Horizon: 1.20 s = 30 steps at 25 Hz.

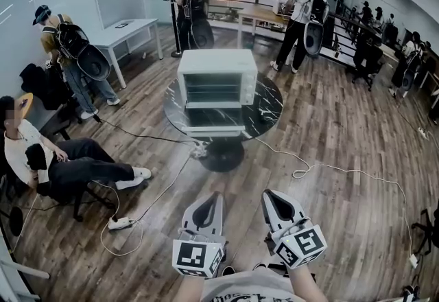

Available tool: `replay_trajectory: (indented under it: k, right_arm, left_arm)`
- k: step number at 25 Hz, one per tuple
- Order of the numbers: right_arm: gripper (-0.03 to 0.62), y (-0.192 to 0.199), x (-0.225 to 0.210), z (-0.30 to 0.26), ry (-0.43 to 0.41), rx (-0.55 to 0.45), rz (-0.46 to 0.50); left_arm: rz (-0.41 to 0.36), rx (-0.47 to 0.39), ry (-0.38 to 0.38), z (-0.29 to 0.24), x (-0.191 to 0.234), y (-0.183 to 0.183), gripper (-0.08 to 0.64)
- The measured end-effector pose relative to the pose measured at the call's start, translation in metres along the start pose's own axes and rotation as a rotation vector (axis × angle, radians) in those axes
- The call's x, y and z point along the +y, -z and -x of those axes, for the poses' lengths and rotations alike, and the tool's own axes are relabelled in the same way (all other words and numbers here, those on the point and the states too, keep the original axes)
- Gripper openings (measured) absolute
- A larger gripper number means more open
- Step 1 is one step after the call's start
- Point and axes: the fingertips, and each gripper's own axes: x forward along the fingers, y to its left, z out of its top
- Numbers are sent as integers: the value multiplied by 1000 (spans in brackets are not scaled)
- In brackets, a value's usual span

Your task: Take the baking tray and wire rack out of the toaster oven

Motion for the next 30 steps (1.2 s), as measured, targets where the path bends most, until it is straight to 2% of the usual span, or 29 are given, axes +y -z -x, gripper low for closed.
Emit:
replay_trajectory:
  k: [8,13,22,30]
  right_arm:
    - [2,-1,-7,-8,-19,-31,-22]
    - [3,12,-24,-19,-23,10,-22]
    - [3,22,-89,-86,-70,37,-57]
    - [3,15,-146,-140,-127,54,-58]
  left_arm:
    - [12,20,-6,-13,4,6,2]
    - [32,32,-19,-33,10,12,2]
    - [24,30,-71,-110,39,16,2]
    - [21,7,-168,-172,67,12,2]
